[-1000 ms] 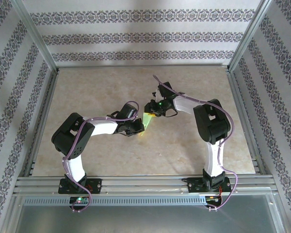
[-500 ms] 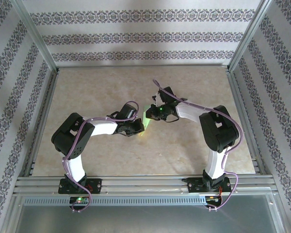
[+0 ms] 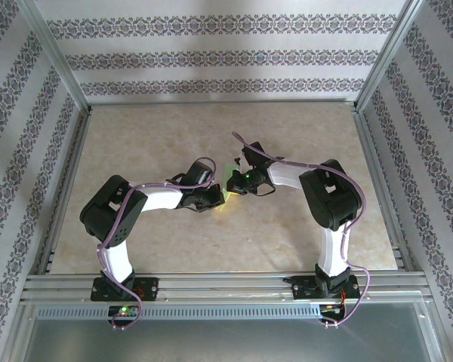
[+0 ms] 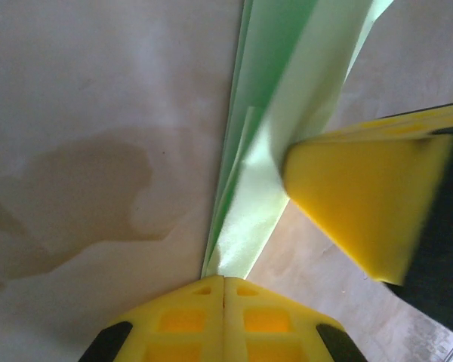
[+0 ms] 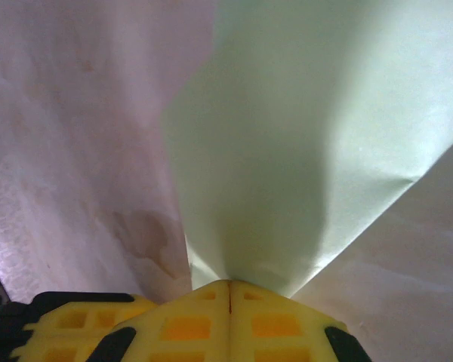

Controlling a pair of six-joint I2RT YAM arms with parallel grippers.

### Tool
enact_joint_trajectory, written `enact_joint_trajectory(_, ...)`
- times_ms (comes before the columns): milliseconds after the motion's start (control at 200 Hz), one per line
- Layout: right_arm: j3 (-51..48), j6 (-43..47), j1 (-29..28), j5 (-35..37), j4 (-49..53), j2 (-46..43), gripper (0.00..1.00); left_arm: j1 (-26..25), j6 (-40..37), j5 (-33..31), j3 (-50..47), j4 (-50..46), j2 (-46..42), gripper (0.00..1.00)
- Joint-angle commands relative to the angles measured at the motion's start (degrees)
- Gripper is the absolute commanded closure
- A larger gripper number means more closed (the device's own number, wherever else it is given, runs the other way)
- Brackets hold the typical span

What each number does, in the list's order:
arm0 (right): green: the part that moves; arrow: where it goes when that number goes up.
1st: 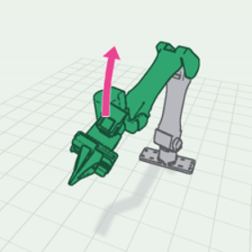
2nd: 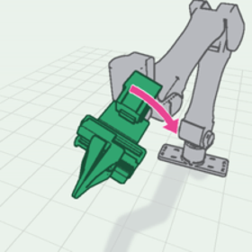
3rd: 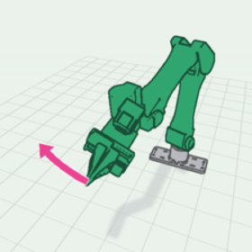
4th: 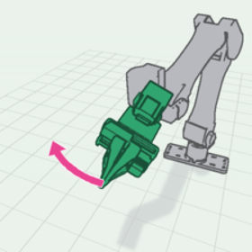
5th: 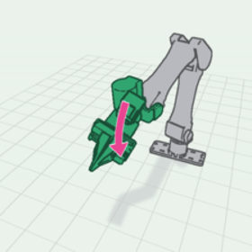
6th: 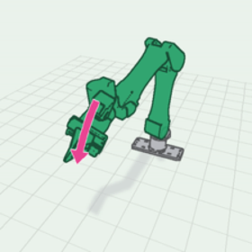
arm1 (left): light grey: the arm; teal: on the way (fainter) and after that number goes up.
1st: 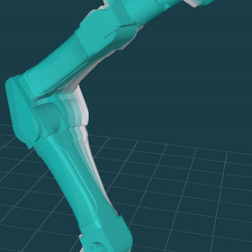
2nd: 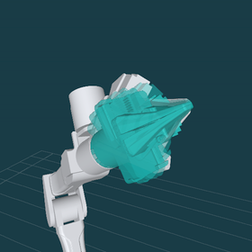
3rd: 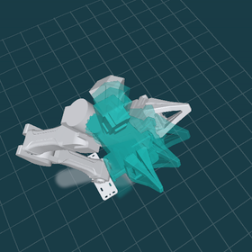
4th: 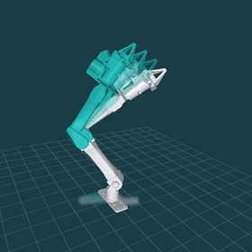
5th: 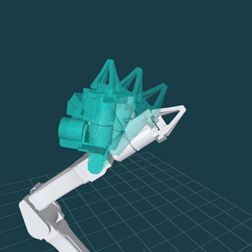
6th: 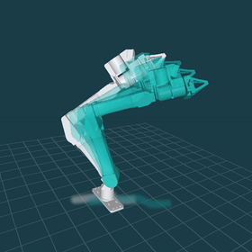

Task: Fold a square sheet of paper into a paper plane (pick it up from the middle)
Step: Fifth fold the wing at the center of the table.

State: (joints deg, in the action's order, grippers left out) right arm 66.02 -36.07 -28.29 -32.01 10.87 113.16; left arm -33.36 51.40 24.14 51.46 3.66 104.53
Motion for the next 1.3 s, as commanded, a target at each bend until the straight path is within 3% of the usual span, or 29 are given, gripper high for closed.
enact_joint_trajectory(0, 2.26, 0.65, -0.56, -1.46, -0.19, 1.59, 0.97, 0.32, 0.21, -2.15, -1.89, -3.76, 1.28, 1.00)
enact_joint_trajectory(445, 3.71, 1.11, -0.64, 0.96, 3.11, 4.34, 0.96, 0.29, -0.21, -1.90, -1.82, -4.35, 0.64, 1.00)
enact_joint_trajectory(700, 2.84, -0.05, -0.85, 4.60, 6.49, 4.89, 0.96, 0.49, -1.19, 1.88, -0.22, -0.27, -3.96, 0.99)
enact_joint_trajectory(859, -0.56, -5.56, -2.25, 6.64, 5.25, 2.31, 0.96, 0.66, 0.02, 2.62, -2.17, 3.07, -7.32, 0.94)
enact_joint_trajectory(1104, -7.94, -21.60, -4.56, 11.29, -2.11, -3.25, 0.95, 0.66, 3.07, 2.05, -5.04, 5.30, -7.18, 0.95)
enact_joint_trajectory(1294, -9.17, -25.39, -5.24, 12.29, -4.50, -4.63, 0.95, 0.57, 4.76, 3.23, -5.01, 7.33, -4.68, 0.97)
